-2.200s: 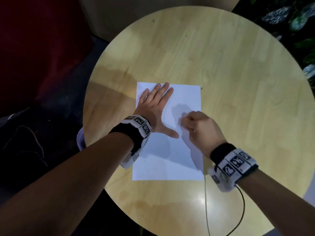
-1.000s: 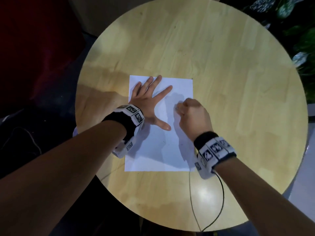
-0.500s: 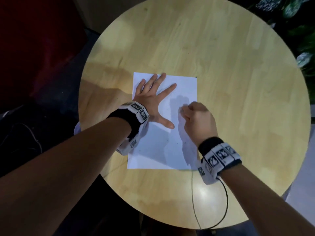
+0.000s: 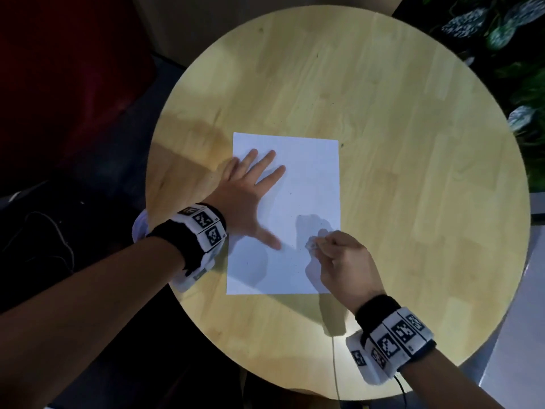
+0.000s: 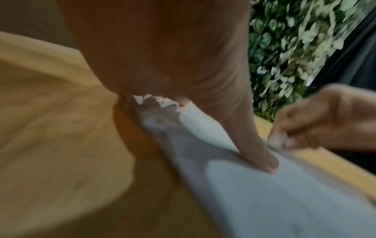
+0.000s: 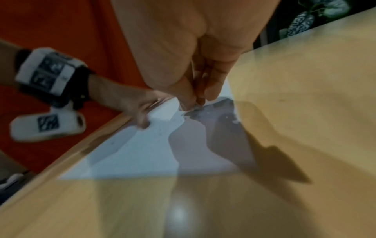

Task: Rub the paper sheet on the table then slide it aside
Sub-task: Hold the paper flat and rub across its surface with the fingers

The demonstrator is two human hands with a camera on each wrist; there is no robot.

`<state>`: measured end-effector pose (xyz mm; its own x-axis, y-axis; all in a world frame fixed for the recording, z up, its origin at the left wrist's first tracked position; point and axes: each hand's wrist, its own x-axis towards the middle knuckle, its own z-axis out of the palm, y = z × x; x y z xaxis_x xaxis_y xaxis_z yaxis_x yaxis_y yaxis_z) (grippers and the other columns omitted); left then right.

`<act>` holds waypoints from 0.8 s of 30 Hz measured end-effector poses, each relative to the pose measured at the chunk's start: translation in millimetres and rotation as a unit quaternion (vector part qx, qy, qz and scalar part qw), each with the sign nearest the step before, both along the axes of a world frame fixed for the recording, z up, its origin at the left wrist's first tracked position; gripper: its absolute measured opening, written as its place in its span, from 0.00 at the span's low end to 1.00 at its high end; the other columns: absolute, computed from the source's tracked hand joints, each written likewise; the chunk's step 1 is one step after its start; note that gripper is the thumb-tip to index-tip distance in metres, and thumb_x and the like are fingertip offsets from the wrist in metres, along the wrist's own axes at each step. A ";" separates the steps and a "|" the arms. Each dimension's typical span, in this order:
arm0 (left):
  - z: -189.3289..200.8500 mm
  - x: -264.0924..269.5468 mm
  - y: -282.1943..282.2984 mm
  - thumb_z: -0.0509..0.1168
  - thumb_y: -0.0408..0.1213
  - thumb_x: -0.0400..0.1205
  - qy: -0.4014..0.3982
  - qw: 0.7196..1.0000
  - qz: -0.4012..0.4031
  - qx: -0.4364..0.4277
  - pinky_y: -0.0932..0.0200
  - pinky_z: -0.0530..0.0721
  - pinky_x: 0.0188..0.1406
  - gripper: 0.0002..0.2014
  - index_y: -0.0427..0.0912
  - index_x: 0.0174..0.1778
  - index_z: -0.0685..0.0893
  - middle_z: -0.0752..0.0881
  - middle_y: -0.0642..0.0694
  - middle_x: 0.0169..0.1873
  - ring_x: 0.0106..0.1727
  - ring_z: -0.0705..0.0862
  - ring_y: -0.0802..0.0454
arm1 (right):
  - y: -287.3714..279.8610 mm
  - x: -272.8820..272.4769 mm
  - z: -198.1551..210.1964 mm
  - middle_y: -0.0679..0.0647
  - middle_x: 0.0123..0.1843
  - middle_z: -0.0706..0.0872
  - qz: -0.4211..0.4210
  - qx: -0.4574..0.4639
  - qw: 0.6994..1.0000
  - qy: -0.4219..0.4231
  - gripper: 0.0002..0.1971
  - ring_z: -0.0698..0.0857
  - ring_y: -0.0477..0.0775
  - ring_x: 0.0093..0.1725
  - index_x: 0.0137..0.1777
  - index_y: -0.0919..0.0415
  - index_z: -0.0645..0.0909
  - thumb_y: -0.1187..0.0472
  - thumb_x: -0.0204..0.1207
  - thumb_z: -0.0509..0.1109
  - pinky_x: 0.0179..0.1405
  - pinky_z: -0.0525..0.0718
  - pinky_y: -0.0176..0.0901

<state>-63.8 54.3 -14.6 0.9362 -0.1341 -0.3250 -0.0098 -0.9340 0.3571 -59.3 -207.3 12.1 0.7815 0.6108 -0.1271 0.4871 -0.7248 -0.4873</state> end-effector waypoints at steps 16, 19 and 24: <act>-6.7 -3.2 6.4 0.68 0.87 0.51 0.058 0.998 -0.017 0.023 0.39 0.28 0.84 0.78 0.58 0.89 0.33 0.25 0.53 0.86 0.86 0.23 0.46 | 40.2 11.8 3.2 0.55 0.44 0.85 0.132 -0.069 0.989 -0.013 0.12 0.85 0.61 0.42 0.47 0.59 0.87 0.70 0.64 0.74 0.27 0.84 0.44; -6.5 -1.0 4.3 0.69 0.86 0.51 0.065 0.997 -0.017 0.034 0.40 0.27 0.84 0.78 0.59 0.88 0.32 0.25 0.53 0.86 0.86 0.24 0.46 | 82.3 70.2 -6.2 0.57 0.43 0.84 0.067 -0.088 0.992 -0.064 0.11 0.84 0.62 0.43 0.48 0.61 0.87 0.71 0.67 0.73 0.28 0.77 0.41; -7.5 -0.1 4.4 0.69 0.86 0.50 0.067 0.997 -0.016 0.026 0.41 0.26 0.84 0.78 0.60 0.88 0.30 0.23 0.55 0.85 0.85 0.22 0.48 | 82.6 49.1 -2.6 0.49 0.46 0.79 0.021 -0.071 0.997 -0.009 0.08 0.77 0.52 0.43 0.50 0.57 0.83 0.66 0.74 0.68 0.35 0.70 0.37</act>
<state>-63.9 58.7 -22.1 0.8788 -0.1439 -0.4549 0.0043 -0.9510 0.3092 -10.2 -124.7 9.6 0.7587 0.6200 -0.1998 0.5265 -0.7643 -0.3724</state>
